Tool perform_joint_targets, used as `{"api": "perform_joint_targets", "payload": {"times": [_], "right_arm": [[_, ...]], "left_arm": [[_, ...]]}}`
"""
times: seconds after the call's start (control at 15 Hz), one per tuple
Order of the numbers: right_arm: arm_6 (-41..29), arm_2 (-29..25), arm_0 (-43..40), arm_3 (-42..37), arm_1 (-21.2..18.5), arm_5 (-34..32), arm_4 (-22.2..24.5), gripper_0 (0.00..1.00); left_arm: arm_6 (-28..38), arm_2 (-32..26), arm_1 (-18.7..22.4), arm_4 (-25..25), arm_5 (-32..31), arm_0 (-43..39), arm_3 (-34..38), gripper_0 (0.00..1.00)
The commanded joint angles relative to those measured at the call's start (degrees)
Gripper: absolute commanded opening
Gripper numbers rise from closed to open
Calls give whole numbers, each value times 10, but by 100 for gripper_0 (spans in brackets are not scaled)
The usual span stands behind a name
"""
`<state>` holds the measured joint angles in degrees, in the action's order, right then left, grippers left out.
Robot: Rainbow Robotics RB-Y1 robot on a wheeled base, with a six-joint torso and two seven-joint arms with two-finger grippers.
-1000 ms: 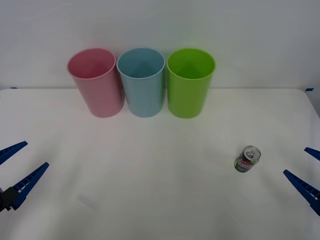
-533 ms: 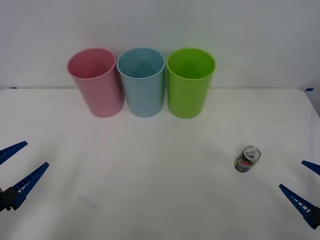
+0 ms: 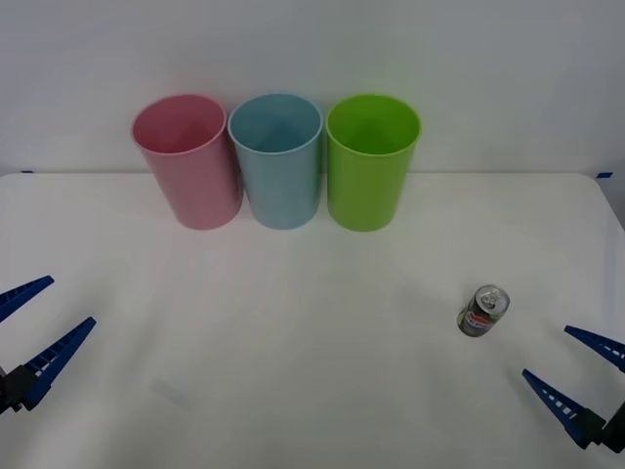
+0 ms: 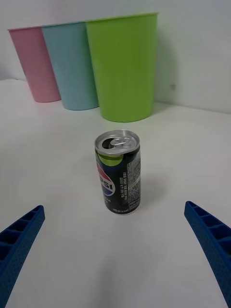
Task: Grasp the object on the table and drop it into the matching bin: aluminum can to the light blue bin, PET bottle to the pink bin.
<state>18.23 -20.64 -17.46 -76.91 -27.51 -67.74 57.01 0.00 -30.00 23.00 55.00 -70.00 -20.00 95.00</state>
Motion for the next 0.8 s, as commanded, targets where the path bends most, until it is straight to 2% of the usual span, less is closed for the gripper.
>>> {"api": "perform_joint_targets", "payload": {"times": [0.07, 0.53, 0.8], "right_arm": [[5, 20, 27, 35, 0, 7, 0, 100], [15, 63, 69, 67, 5, 53, 0, 100], [18, 67, 87, 67, 33, 75, 21, 100]], "left_arm": [[0, 0, 0, 0, 0, 0, 0, 100], [0, 0, 0, 0, 0, 0, 0, 100], [0, 0, 0, 0, 0, 0, 0, 100]]}}
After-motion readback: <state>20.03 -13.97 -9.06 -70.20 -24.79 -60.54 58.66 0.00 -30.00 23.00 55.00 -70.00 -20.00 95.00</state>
